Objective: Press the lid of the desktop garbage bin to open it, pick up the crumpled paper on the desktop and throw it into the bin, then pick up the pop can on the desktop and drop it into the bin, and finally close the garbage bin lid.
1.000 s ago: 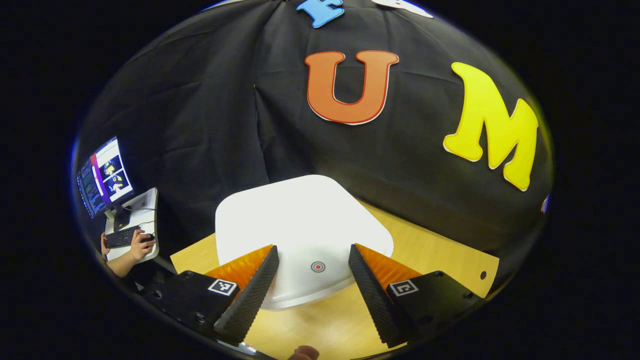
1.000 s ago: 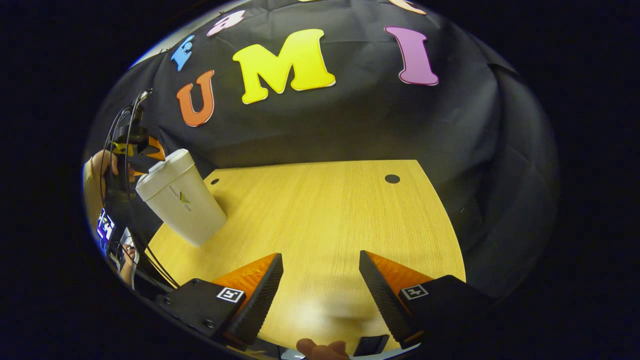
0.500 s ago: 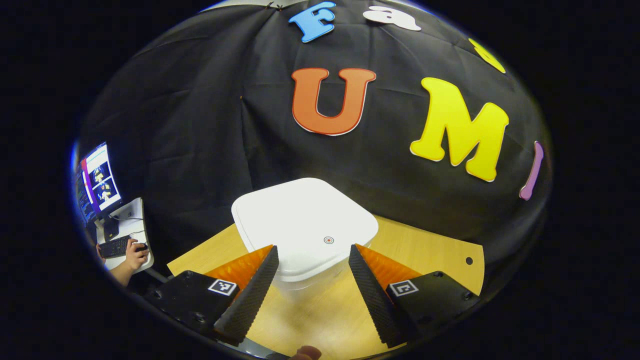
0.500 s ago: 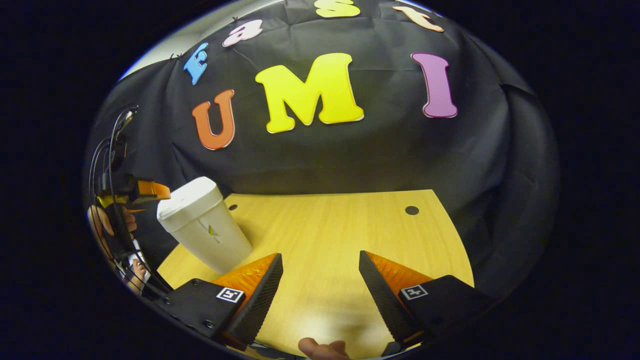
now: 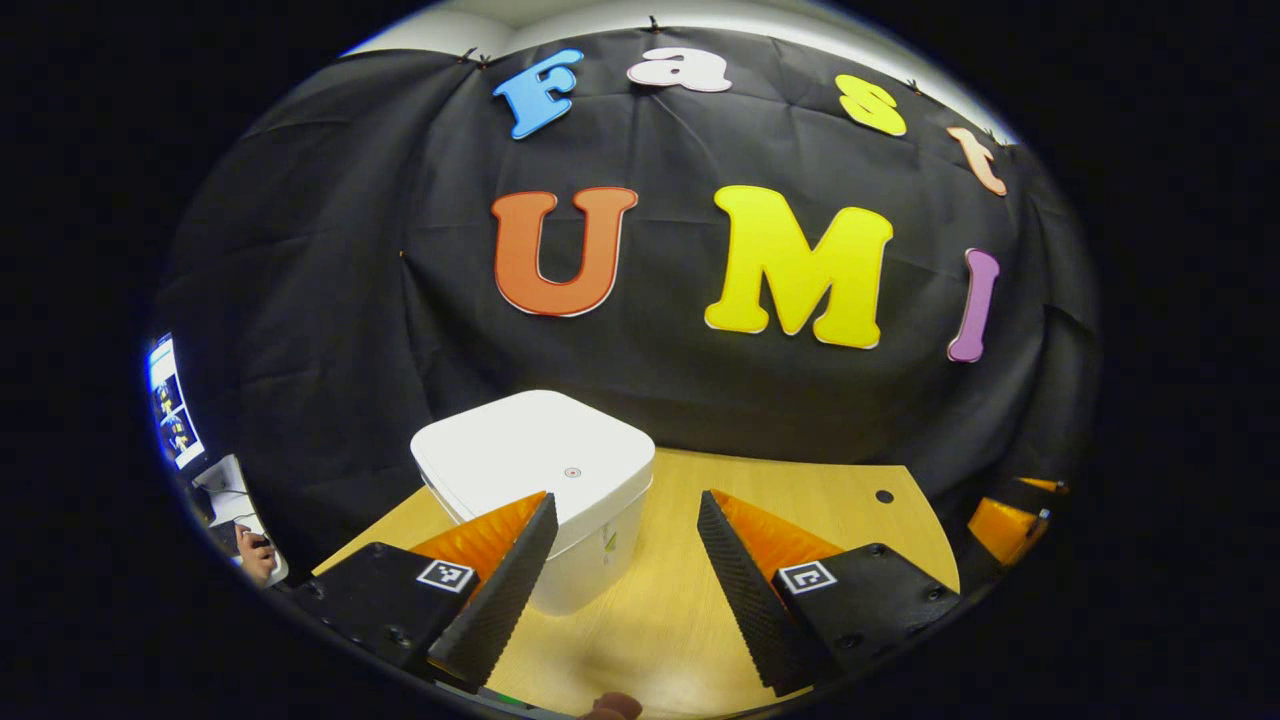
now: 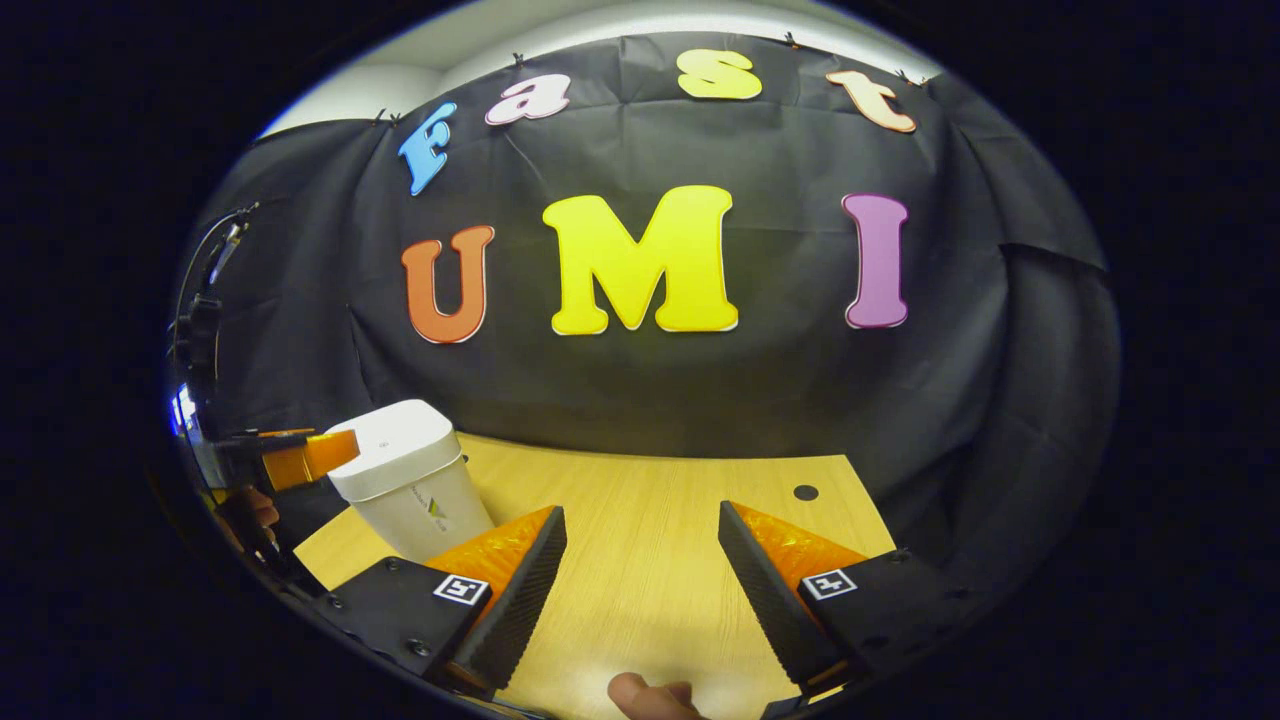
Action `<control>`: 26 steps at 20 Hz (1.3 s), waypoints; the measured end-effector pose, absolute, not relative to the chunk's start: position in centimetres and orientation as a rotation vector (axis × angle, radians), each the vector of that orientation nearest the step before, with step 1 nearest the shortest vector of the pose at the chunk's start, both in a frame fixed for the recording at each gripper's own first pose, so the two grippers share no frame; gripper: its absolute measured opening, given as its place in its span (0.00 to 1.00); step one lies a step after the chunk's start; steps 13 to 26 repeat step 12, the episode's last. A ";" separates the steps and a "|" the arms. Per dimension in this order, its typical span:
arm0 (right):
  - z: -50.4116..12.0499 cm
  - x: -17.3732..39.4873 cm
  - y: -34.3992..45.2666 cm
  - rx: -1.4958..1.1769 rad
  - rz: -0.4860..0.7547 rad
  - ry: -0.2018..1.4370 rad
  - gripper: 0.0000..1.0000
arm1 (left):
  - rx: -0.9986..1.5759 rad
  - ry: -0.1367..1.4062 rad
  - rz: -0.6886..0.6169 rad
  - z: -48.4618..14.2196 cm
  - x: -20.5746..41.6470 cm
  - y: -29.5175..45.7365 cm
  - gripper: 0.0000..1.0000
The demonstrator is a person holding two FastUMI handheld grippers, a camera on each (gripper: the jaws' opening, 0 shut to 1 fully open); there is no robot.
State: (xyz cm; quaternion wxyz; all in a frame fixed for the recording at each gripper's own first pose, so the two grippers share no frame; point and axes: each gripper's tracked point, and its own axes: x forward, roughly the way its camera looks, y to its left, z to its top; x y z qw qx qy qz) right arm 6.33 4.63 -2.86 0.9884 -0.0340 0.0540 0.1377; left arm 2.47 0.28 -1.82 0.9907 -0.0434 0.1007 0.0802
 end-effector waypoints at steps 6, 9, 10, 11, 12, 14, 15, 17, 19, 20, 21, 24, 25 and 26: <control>-3.4 4.6 5.3 -0.024 0.252 0.093 0.97 | -0.049 0.178 0.044 -3.1 2.0 -2.1 0.94; -3.5 4.4 5.5 -0.030 0.248 0.100 0.97 | -0.046 0.162 0.026 -2.8 1.9 -2.2 0.94; -3.4 4.5 5.5 -0.031 0.248 0.099 0.98 | -0.044 0.154 0.022 -2.6 1.9 -2.2 0.94; -3.5 4.4 5.8 -0.033 0.249 0.102 0.97 | -0.043 0.148 0.015 -2.6 2.0 -2.3 0.94; -3.6 4.4 5.9 -0.038 0.251 0.104 0.97 | -0.043 0.147 0.014 -2.6 2.0 -2.3 0.94; -3.6 4.4 5.9 -0.038 0.251 0.104 0.97 | -0.043 0.147 0.014 -2.6 2.0 -2.3 0.94; -3.6 4.4 5.9 -0.038 0.251 0.104 0.97 | -0.043 0.147 0.014 -2.6 2.0 -2.3 0.94; -3.6 4.4 5.9 -0.038 0.251 0.104 0.97 | -0.043 0.147 0.014 -2.6 2.0 -2.3 0.94; -3.6 4.4 5.9 -0.038 0.251 0.104 0.97 | -0.043 0.147 0.014 -2.6 2.0 -2.3 0.94; -3.6 4.4 5.9 -0.038 0.251 0.104 0.97 | -0.043 0.147 0.014 -2.6 2.0 -2.3 0.94; -3.6 4.4 5.9 -0.038 0.251 0.104 0.97 | -0.043 0.147 0.014 -2.6 2.0 -2.3 0.94; -3.6 4.4 5.9 -0.038 0.251 0.104 0.97 | -0.043 0.147 0.014 -2.6 2.0 -2.3 0.94; -3.6 4.4 5.9 -0.038 0.251 0.104 0.97 | -0.043 0.147 0.014 -2.6 2.0 -2.3 0.94; -3.6 4.4 5.9 -0.038 0.251 0.104 0.97 | -0.043 0.147 0.014 -2.6 2.0 -2.3 0.94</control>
